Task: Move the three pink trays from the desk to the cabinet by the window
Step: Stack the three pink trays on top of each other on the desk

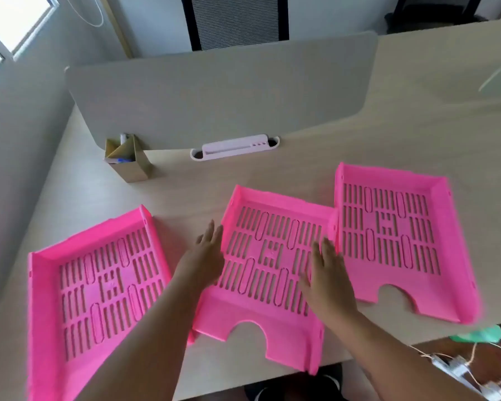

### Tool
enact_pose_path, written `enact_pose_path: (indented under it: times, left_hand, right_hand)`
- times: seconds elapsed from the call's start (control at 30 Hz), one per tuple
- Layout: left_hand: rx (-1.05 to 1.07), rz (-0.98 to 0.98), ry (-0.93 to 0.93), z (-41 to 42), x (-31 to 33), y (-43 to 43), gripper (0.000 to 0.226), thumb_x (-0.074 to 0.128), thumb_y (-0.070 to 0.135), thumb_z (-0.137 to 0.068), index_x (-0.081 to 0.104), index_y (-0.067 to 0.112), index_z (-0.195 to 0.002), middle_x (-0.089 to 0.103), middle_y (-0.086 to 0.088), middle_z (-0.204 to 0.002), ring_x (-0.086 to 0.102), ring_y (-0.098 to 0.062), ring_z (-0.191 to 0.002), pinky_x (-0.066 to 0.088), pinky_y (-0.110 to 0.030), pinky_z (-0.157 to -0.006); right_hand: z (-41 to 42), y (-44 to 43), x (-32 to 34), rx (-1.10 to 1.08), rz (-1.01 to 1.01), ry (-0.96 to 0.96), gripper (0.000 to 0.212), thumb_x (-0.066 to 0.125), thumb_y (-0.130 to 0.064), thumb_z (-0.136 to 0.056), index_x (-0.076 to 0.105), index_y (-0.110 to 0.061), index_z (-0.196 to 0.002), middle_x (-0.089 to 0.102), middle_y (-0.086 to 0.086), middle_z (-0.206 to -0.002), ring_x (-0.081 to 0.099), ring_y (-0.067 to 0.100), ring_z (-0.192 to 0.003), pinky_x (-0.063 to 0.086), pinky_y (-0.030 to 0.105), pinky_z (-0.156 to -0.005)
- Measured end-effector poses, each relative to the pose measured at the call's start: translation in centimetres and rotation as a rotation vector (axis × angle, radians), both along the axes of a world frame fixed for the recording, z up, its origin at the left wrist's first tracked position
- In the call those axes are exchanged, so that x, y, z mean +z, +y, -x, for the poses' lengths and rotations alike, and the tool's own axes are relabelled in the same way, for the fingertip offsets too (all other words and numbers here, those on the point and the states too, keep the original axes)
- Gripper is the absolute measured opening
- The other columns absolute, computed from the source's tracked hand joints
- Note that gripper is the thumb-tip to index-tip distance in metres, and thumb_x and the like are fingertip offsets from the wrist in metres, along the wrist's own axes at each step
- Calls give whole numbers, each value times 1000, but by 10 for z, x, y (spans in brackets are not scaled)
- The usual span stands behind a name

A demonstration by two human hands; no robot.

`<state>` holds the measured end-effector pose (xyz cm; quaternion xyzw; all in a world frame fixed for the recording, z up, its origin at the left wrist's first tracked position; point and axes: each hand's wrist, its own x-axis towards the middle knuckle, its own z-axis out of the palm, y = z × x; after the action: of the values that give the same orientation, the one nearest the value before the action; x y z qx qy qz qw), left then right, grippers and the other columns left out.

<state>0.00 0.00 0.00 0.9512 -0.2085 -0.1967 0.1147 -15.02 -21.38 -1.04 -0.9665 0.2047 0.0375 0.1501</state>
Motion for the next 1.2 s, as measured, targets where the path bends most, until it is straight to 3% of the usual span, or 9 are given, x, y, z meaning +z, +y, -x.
enact_pose_path:
  times: [0.07,0.2,0.3,0.5,0.67,0.77,0.87,1.07,1.2]
  left_hand:
    - [21,58,53,5,-9,2,84,48,7,-93,-8,20,-154,4,-8,-164,24,-35,-145,35,-57,-110]
    - [197,242,125,26,-20,6,87,44,-3,-90,-4,32,-154,28,-6,-157,53,-30,-121,52,-53,-95]
    - [308,321,86,33,-24,7,80,36,-2,-94,-3,34,-154,39,-8,-148,60,-27,-109,57,-50,-86]
    - [517,471,152,43,-29,5,80,29,4,-94,-10,47,-149,48,-8,-132,62,-22,-97,60,-46,-79]
    - [602,529,162,46,-28,-2,80,31,0,-93,-5,41,-152,46,-7,-136,61,-10,-92,62,-33,-71]
    - [590,521,128,51,-22,-3,82,42,6,-91,0,36,-154,41,-5,-143,57,-19,-113,59,-43,-85]
    - [537,294,-45,53,-13,-7,78,54,18,-88,13,19,-155,29,-5,-156,26,-28,-143,31,-53,-113]
    - [270,205,-338,41,10,-71,63,49,34,-83,45,5,-139,56,-13,-137,45,-33,-128,42,-50,-107]
    - [150,246,-275,40,26,-146,60,51,30,-90,40,8,-145,49,-8,-144,41,-25,-134,36,-39,-112]
  right_hand:
    - [4,8,-8,25,68,3,73,54,-27,-93,19,0,-151,0,19,-156,-3,31,-144,2,44,-118]
    - [2,9,-28,78,196,25,74,67,-19,-83,34,2,-146,24,27,-154,13,40,-144,-1,44,-122]
    - [-15,-1,-28,133,216,27,77,72,-8,-79,33,2,-145,28,27,-153,17,40,-144,13,51,-116]
    - [-56,-25,-23,319,207,10,71,40,0,-91,-3,-3,-147,-9,19,-156,-15,32,-143,-7,44,-116]
    - [-77,-35,-23,388,182,13,68,35,-4,-92,3,-1,-152,-2,20,-161,-16,30,-145,-9,41,-116]
    - [-78,-41,-12,438,70,-7,69,40,-21,-97,3,-7,-153,-9,9,-160,-21,20,-142,-13,36,-114]
    - [-79,-57,9,416,-14,-106,69,45,-29,-96,13,-10,-154,-3,1,-159,-12,14,-144,-9,32,-116]
    - [-67,-135,36,200,53,-170,66,55,-25,-93,30,-4,-149,28,15,-158,21,29,-147,6,37,-118]
    - [-42,-203,33,11,105,-111,65,58,-23,-90,36,-1,-146,37,20,-152,32,33,-142,20,46,-119]
